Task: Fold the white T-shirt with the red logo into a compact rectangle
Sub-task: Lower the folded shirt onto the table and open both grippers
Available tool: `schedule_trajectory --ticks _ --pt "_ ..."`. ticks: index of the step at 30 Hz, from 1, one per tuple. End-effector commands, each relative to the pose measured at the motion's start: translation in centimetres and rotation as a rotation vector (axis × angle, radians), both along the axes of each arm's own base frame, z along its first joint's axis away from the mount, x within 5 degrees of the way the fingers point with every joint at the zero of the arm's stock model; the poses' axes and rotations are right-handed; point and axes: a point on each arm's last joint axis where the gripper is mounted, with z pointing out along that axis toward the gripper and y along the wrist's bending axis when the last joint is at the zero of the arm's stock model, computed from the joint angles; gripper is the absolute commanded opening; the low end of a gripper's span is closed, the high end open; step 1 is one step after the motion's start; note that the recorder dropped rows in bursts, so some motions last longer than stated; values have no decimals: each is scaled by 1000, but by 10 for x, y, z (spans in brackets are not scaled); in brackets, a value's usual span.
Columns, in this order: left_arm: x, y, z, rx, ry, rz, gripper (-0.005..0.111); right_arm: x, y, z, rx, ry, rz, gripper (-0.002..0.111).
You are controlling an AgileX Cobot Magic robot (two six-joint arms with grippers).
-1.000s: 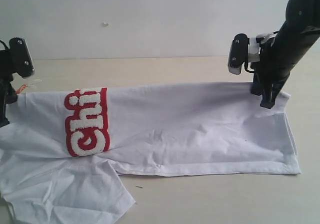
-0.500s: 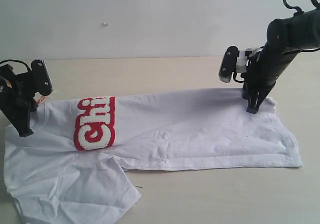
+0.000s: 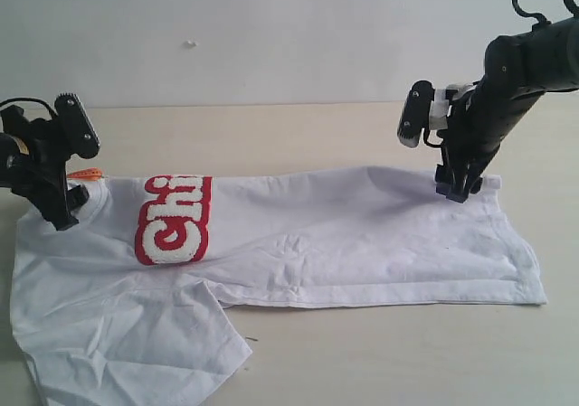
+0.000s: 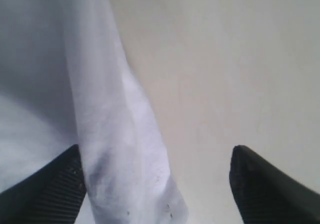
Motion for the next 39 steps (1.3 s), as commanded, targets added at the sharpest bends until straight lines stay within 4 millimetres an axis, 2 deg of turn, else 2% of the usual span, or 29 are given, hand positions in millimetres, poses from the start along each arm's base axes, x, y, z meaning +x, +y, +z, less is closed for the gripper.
schedule_trajectory --ticks 1,7,12,15,16,25,27,28,29,30,31,32,35,38,39 --pt "6 7 11 -47 -93 42 87 8 -4 8 -19 -51 -12 75" --pt "9 30 19 -81 -161 119 82 18 -5 17 4 -151 -71 75" --pt "9 51 19 -84 -163 177 67 20 -5 19 3 -181 -62 75" --pt "8 57 19 -89 -163 196 58 22 -6 20 13 -207 -87 75" --pt "8 59 19 -113 -156 222 51 22 -7 20 36 -212 -127 75" --pt "2 43 27 -331 -77 411 19 22 -7 19 38 -210 -135 75" --pt "0 29 27 -352 -48 410 3 22 -7 19 36 -210 -131 75" --pt "-1 16 21 -322 -7 364 0 22 -7 19 36 -210 -131 75" --pt "-2 11 15 -307 19 349 0 22 -7 19 36 -210 -131 75" --pt "-5 0 -1 -283 85 328 0 22 -7 19 36 -210 -131 75" --pt "-6 -5 -8 -276 111 320 0 22 -7 19 36 -210 -131 75" --pt "-8 -11 -27 -259 166 311 0 22 -7 19 36 -210 -131 75" --pt "-1 -15 -58 -257 231 337 0 22 -8 19 35 -206 -132 75" --pt "5 -14 -70 -283 278 410 0 21 -15 19 33 -207 -148 75" --pt "9 -11 -73 -276 301 430 0 21 -23 19 36 -208 -175 75"
